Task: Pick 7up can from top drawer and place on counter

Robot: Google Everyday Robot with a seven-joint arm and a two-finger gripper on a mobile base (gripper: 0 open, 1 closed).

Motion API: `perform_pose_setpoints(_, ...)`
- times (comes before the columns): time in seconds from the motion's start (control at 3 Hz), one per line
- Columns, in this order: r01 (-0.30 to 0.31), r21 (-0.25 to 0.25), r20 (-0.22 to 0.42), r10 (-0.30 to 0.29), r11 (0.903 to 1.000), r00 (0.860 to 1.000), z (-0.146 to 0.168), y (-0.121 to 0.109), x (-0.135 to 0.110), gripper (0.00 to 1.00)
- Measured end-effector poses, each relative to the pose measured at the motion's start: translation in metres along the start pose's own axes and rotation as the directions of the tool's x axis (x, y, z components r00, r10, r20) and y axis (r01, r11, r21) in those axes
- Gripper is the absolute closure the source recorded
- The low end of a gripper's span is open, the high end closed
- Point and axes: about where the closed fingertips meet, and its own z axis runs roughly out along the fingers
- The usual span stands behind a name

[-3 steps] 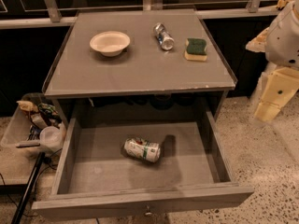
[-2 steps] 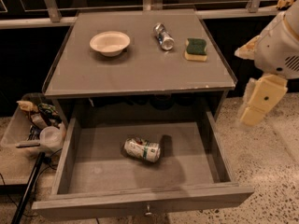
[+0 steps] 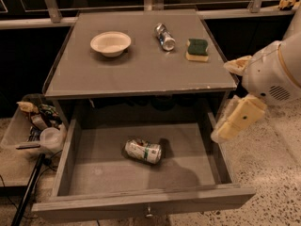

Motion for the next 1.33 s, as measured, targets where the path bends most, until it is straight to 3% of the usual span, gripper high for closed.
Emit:
perform_pose_setpoints(0.33, -0.013, 0.01, 0.042, 0.012, 0.9999, 0.999, 0.027, 0.019, -0.002, 0.0)
perform_pose_setpoints(0.67, -0.017, -0.01, 0.018, 0.017, 0.9998, 1.0, 0.07, 0.039, 0.01, 0.0)
perform_pose_setpoints(1.33, -0.027, -0.037, 0.016, 0.027, 0.9989, 1.0, 0.085, 0.045, 0.013, 0.0)
